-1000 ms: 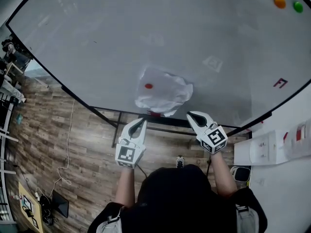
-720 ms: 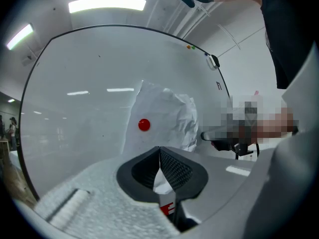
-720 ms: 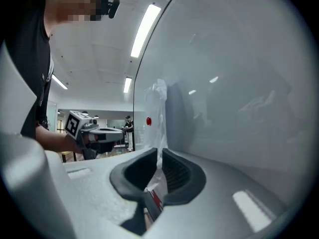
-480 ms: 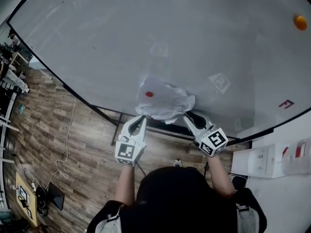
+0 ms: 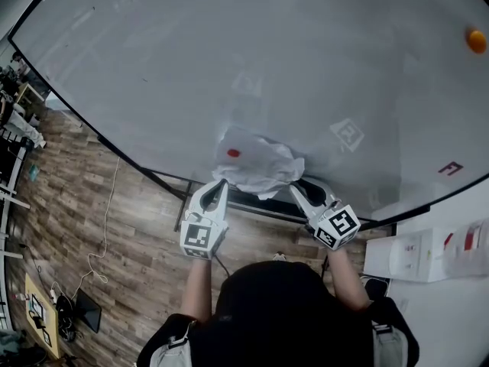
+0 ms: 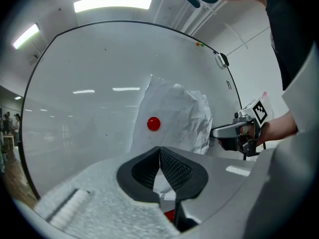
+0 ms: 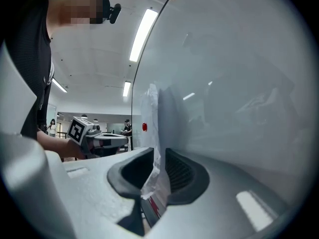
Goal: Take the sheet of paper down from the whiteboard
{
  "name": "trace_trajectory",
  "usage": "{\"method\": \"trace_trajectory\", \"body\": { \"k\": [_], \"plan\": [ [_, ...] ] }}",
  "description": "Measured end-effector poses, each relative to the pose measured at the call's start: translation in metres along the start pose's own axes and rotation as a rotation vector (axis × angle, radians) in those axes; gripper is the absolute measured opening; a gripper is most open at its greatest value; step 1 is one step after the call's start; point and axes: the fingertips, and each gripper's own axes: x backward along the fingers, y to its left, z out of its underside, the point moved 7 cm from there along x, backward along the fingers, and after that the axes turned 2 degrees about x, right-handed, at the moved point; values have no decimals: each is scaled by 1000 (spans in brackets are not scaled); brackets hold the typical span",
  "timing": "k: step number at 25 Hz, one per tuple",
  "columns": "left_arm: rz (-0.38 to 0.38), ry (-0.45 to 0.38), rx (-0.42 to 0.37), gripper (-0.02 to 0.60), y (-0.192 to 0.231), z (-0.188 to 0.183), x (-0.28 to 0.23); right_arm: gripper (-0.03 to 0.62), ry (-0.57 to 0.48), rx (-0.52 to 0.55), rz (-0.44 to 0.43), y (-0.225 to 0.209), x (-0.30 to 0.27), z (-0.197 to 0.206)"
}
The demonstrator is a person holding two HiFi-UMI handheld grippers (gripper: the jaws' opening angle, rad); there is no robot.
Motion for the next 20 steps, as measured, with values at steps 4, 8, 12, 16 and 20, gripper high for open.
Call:
{"method": "trace_trajectory", "body": {
  "k": [4,8,12,16,20],
  "plan": [
    [0,-3,-3,12,1,-2,-4,80,-14,-9,-18,1,-7,-2],
    [-10,-13,-11,12,3,-7,-10,37,-25,-15,-34,3,-12,-5],
    [-35,-43,-39,14,-3,-19,-20,5,-31,-31,-45,2,-10,-6],
    [-112,-64,-89,18,-9,-31,-30,5,-31,-47,-65,3,-9,-5],
    [-167,-72,-103,101,-13,-39,-39,5,-33,-52,-79,2,-9,-6]
  ]
}}
